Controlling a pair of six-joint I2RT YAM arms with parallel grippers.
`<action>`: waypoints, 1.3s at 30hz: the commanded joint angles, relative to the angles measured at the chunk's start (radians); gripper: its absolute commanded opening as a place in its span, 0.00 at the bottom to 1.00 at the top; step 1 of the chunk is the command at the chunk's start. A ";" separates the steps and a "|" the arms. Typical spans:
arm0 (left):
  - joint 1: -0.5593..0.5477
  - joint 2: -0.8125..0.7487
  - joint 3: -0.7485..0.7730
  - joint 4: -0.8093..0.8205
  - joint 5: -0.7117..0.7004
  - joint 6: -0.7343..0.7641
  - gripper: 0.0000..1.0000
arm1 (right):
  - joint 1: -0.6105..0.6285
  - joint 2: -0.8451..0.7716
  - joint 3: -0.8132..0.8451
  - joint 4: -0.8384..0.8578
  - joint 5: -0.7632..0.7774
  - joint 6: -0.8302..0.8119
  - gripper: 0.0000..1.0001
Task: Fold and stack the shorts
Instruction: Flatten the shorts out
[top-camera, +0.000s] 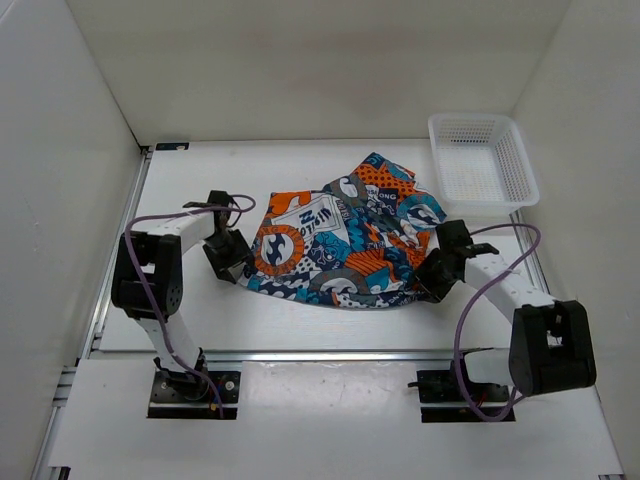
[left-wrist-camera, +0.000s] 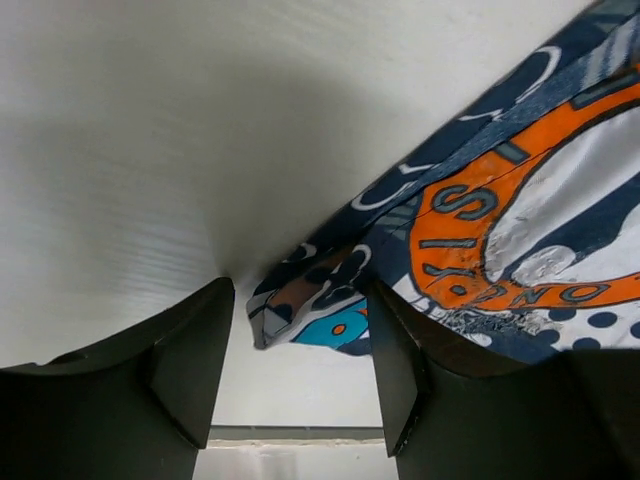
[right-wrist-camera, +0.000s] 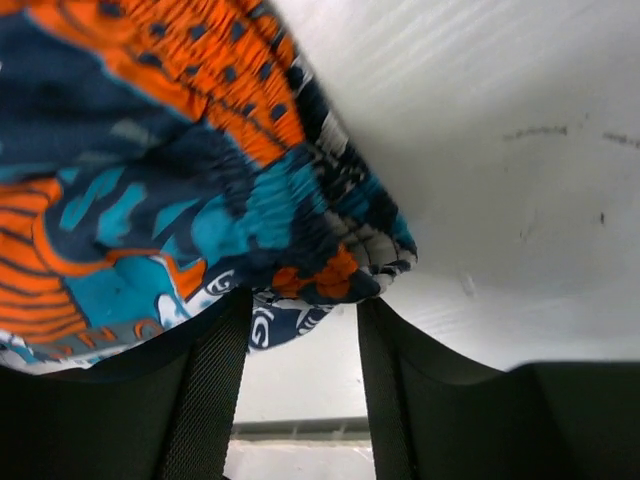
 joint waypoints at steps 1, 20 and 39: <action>-0.031 0.008 0.050 0.024 -0.015 -0.008 0.67 | -0.017 0.046 -0.006 0.079 -0.019 0.026 0.51; -0.103 0.030 0.196 -0.063 -0.158 0.003 0.70 | -0.017 0.066 0.189 -0.026 0.094 -0.077 0.00; -0.213 0.183 0.322 -0.154 -0.332 0.024 0.58 | -0.017 0.057 0.149 -0.016 0.103 -0.095 0.00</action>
